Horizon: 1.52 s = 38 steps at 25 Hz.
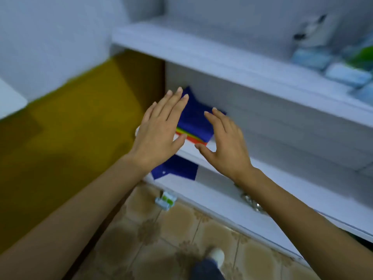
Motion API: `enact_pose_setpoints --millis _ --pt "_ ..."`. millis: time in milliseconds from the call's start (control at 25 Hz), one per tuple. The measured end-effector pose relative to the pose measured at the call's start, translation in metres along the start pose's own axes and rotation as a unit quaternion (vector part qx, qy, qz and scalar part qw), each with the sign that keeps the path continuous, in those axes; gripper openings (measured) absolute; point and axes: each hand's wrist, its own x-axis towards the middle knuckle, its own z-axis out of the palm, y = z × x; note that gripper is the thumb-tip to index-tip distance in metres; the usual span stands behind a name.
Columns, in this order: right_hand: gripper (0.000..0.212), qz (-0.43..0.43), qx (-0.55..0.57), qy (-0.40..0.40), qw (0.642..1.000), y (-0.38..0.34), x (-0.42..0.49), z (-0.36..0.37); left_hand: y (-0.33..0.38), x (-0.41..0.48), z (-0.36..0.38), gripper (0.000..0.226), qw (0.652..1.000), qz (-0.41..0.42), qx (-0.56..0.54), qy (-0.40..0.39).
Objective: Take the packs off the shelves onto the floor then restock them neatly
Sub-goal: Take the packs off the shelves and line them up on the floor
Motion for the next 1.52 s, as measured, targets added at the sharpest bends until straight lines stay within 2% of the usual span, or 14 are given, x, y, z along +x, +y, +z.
enact_pose_setpoints --millis 280,520,640,800,920,1080,1320,1520 --pt "0.067 0.035 -0.078 0.139 0.987 0.062 -0.033 -0.171 0.154 0.085 -0.040 0.083 0.986 0.139 -0.061 0.071" --pt "0.062 0.073 -0.147 0.158 0.974 0.179 -0.106 -0.276 0.308 0.141 0.002 0.082 0.973 0.183 -0.130 0.062" --pt "0.063 0.112 -0.144 0.146 0.972 0.238 -0.133 -0.308 0.362 0.153 0.034 0.082 0.976 0.160 -0.146 0.020" --pt "0.059 0.112 -0.120 0.135 0.977 0.288 -0.128 -0.320 0.380 0.178 0.073 0.081 0.983 0.123 -0.133 -0.028" --pt "0.058 0.101 -0.089 0.127 0.983 0.312 -0.101 -0.312 0.376 0.213 0.095 0.077 0.985 0.108 -0.132 -0.036" --pt "0.057 0.102 -0.071 0.137 0.983 0.341 -0.045 -0.295 0.372 0.260 0.135 0.086 0.984 0.100 -0.129 -0.063" --pt "0.064 0.155 -0.023 0.123 0.980 0.382 0.021 -0.263 0.366 0.267 0.169 0.080 0.982 0.133 -0.131 0.020" --pt "0.055 0.184 0.037 0.201 0.961 0.398 0.023 -0.240 0.365 0.264 0.181 0.068 0.977 0.151 -0.129 0.071"
